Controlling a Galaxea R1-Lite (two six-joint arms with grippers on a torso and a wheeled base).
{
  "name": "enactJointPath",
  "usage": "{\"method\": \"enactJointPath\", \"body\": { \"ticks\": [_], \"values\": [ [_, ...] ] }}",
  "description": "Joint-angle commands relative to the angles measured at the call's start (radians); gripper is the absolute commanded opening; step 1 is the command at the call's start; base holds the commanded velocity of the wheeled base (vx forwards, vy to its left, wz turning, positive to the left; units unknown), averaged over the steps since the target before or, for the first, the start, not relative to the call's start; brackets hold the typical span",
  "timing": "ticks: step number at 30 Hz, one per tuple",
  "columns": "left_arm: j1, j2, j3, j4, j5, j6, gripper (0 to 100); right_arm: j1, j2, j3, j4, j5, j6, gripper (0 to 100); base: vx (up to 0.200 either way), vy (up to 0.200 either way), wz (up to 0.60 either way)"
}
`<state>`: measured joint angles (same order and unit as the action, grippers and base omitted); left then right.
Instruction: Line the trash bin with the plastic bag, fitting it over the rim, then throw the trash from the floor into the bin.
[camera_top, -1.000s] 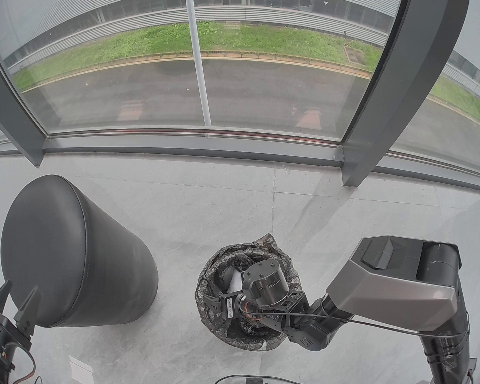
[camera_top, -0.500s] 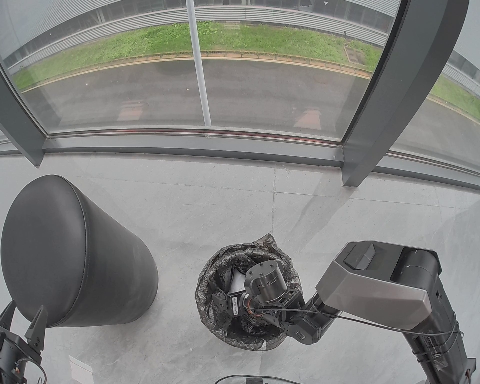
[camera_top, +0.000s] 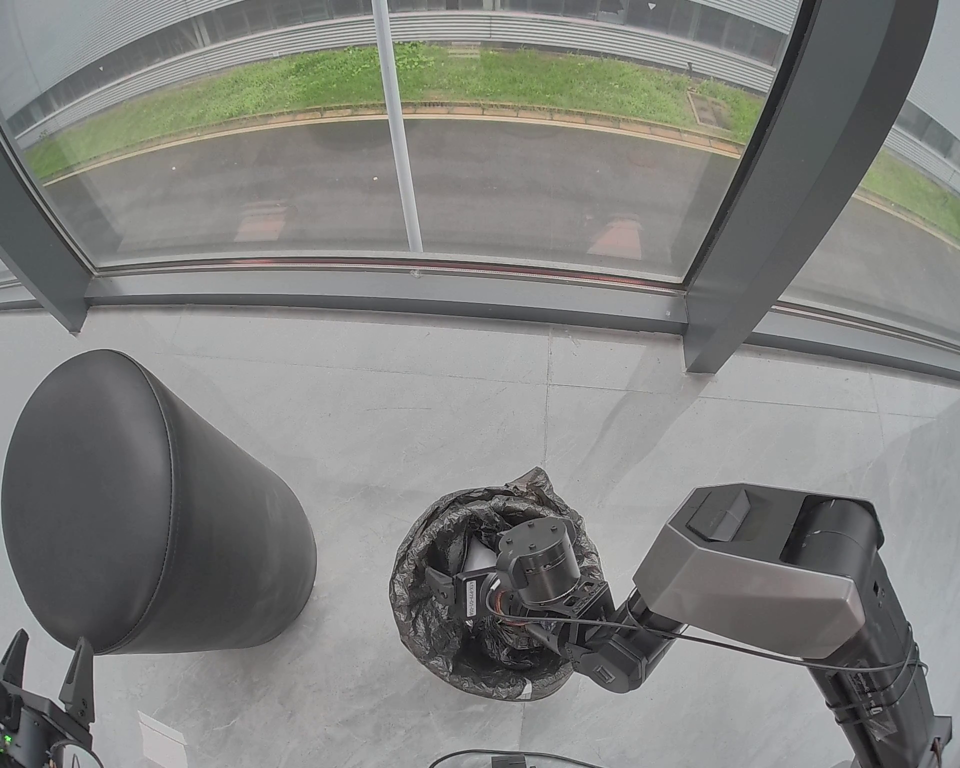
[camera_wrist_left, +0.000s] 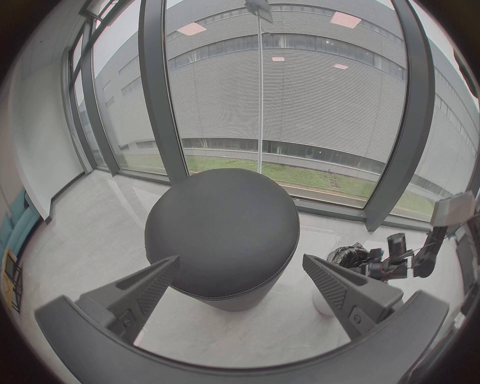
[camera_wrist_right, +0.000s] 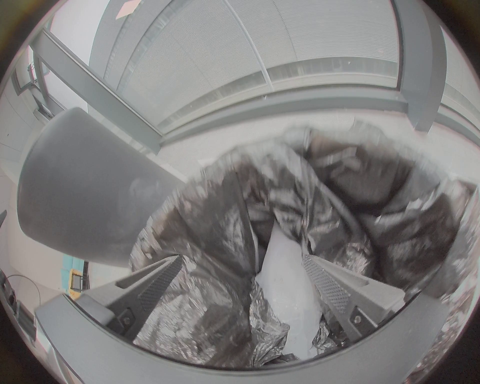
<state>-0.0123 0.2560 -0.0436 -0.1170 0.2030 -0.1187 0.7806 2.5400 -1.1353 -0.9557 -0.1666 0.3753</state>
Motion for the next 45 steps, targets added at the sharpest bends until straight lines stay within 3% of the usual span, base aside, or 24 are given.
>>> {"method": "enactJointPath", "body": {
  "ticks": [1,8,17,21,25,28,36,45],
  "values": [
    [0.054,-0.067,0.007,0.007,0.001,0.056,100,0.014,-0.095,0.071,-0.067,-0.031,-0.007,100,0.0,0.0,0.0],
    [0.134,-0.152,0.044,0.027,-0.011,0.125,100,0.037,-0.32,0.189,-0.13,-0.033,-0.075,100,0.0,0.0,0.0],
    [0.134,-0.153,0.044,0.037,-0.01,0.1,100,-0.035,-0.58,0.342,-0.242,-0.033,-0.346,100,0.0,0.0,0.0],
    [0.126,-0.153,0.044,0.04,-0.083,0.087,100,-0.086,-0.711,0.436,-0.244,-0.033,-0.438,100,0.0,0.0,0.0],
    [0.126,-0.153,0.044,0.04,-0.151,0.065,100,-0.143,-0.794,0.496,-0.244,-0.034,-0.455,100,0.0,0.0,0.0],
    [0.126,-0.155,0.044,0.042,-0.145,0.024,100,-0.202,-0.853,0.548,-0.244,-0.033,-0.473,100,0.0,0.0,0.0],
    [0.126,-0.153,0.044,0.054,-0.166,0.05,100,-0.343,-0.932,0.618,-0.247,-0.025,-0.513,100,0.0,0.0,0.0],
    [0.126,-0.153,0.044,0.051,-0.174,0.03,100,-0.393,-1.113,0.844,-0.279,-0.027,-0.521,100,0.0,0.0,0.0]
  ]
}}
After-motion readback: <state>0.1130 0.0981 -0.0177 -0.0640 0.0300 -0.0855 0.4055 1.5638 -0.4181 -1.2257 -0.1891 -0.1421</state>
